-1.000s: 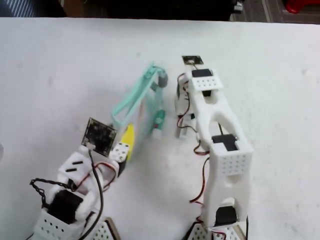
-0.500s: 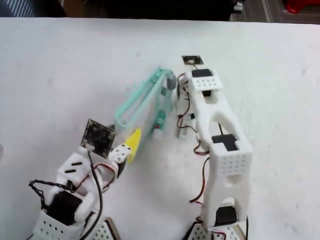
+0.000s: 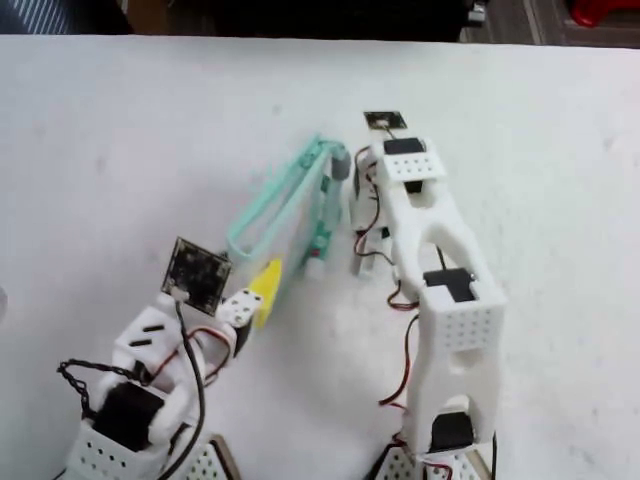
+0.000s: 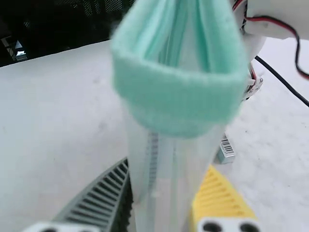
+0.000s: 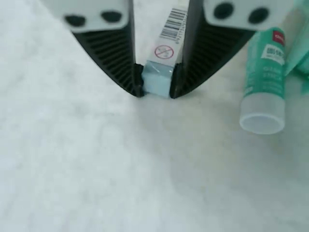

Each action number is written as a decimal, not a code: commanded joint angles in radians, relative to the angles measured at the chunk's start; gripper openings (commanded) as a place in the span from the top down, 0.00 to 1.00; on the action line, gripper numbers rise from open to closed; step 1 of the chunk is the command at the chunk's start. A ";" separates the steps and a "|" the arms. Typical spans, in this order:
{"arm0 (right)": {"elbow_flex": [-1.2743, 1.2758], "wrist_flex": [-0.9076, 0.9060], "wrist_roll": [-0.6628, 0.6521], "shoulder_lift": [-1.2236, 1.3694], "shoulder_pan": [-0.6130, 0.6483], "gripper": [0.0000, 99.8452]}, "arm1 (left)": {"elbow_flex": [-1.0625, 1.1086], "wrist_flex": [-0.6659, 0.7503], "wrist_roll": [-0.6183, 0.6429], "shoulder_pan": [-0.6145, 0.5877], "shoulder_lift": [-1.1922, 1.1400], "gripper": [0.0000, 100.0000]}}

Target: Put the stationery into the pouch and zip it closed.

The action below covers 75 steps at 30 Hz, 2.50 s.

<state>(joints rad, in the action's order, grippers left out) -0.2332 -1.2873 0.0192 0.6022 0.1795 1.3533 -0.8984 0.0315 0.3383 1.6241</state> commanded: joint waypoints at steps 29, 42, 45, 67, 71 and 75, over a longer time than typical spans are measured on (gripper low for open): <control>-0.551 -0.430 -0.012 -0.909 0.174 0.98 | -0.009 0.043 0.017 -0.104 -0.004 0.84; -0.072 -0.251 -0.012 -1.316 0.274 0.98 | -0.009 0.043 0.020 -0.104 -0.004 0.84; 0.074 -0.077 -0.011 -1.391 0.280 0.98 | -0.011 0.043 0.020 -0.104 -0.004 0.84; 0.471 0.550 -0.011 -1.333 0.522 0.98 | -0.011 0.048 0.061 -0.104 -0.004 0.76; 0.519 0.581 -0.011 -1.333 0.512 0.98 | -0.011 0.049 0.061 -0.104 -0.004 0.76; 0.569 0.624 -0.011 -1.333 0.513 0.98 | -0.011 0.048 0.061 -0.104 -0.004 0.76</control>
<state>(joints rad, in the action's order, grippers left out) 0.3237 -0.7027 0.0207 -0.7311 0.7027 1.3548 -0.8861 0.0806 0.2401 1.6072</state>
